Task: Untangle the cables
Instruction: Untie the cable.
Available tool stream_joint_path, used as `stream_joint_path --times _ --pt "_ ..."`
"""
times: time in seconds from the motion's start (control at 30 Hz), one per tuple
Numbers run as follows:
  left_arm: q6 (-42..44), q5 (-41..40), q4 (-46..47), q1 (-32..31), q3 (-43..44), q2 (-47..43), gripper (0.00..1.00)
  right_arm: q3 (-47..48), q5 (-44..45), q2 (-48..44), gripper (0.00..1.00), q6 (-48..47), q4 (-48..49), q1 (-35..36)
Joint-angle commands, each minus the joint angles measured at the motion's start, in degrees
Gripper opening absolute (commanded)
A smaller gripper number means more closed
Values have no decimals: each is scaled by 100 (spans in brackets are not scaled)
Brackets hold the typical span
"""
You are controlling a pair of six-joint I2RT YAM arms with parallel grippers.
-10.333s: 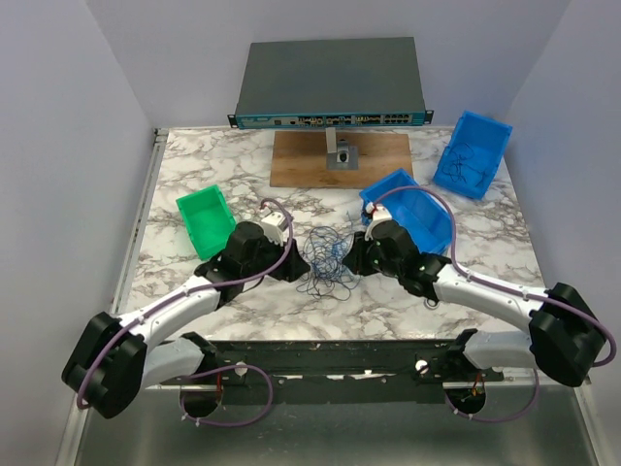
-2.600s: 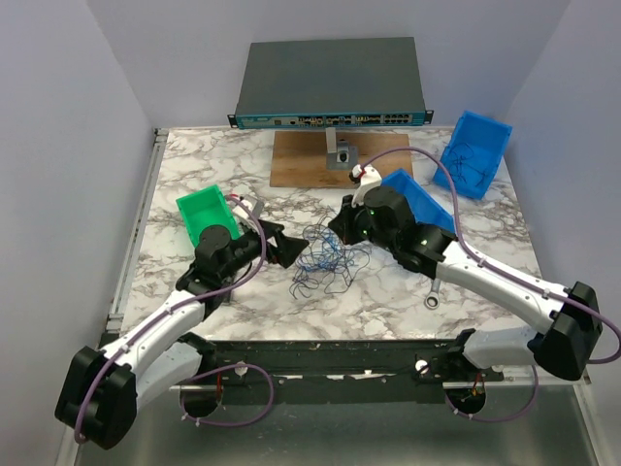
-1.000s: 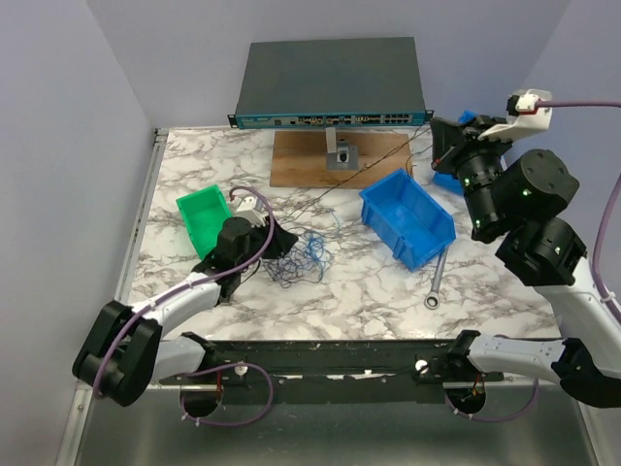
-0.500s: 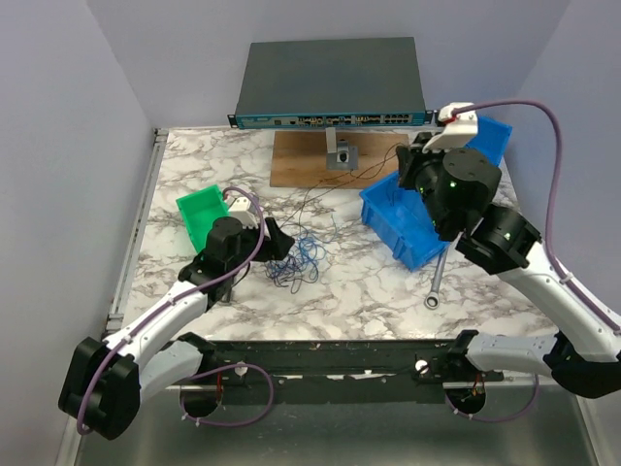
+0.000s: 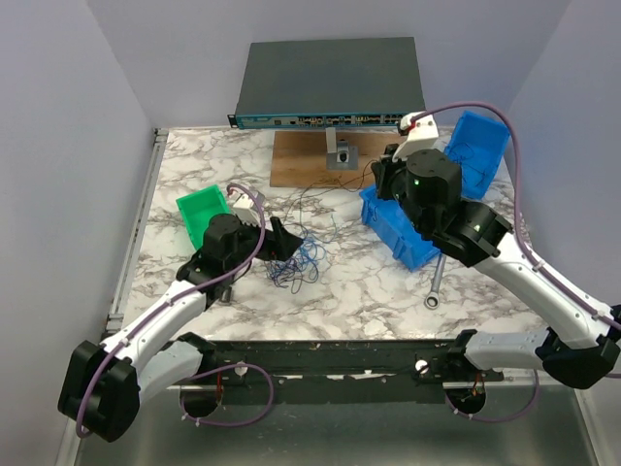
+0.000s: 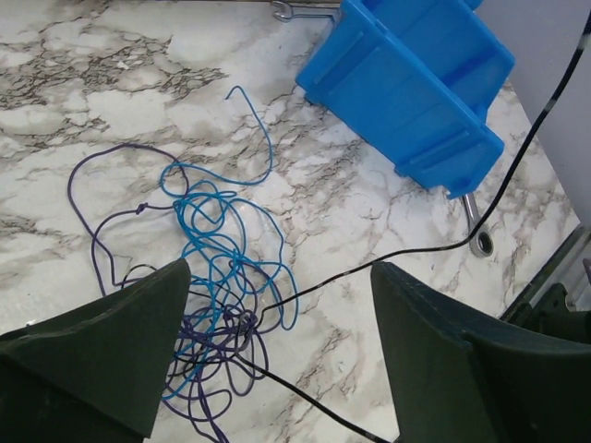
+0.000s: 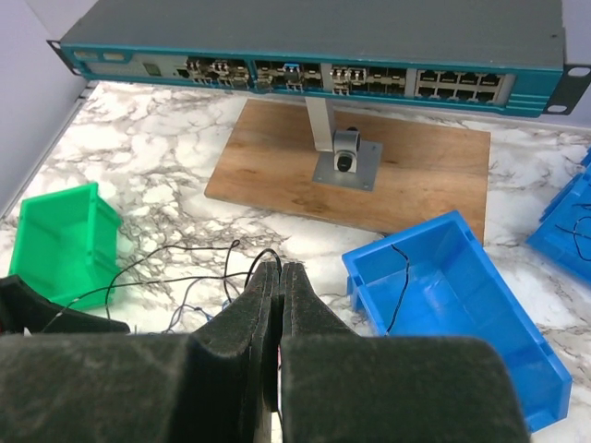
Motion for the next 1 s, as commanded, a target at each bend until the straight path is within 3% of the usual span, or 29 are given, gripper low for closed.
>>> stream_joint_path --times 0.0,0.13,0.2,0.4,0.6,0.7,0.97 --pt "-105 466 -160 -11 316 -65 87 -154 -166 138 1 70 122 12" --pt "-64 362 -2013 -33 1345 728 92 -140 -232 228 1 73 648 12" --pt "67 302 -2471 -93 1575 1078 92 -99 -327 241 1 -11 1040 17" --pt "139 -9 -2523 -299 1459 1440 92 492 -223 435 1 -397 1667 13" --pt "182 -332 -2515 -618 1440 1641 92 921 227 652 1 -754 1800 16" --pt "295 -865 -2707 -893 1542 1637 92 1107 433 762 1 -772 1601 12" --pt "203 -920 -2310 -972 1044 395 92 661 1073 769 1 -757 1149 -10"
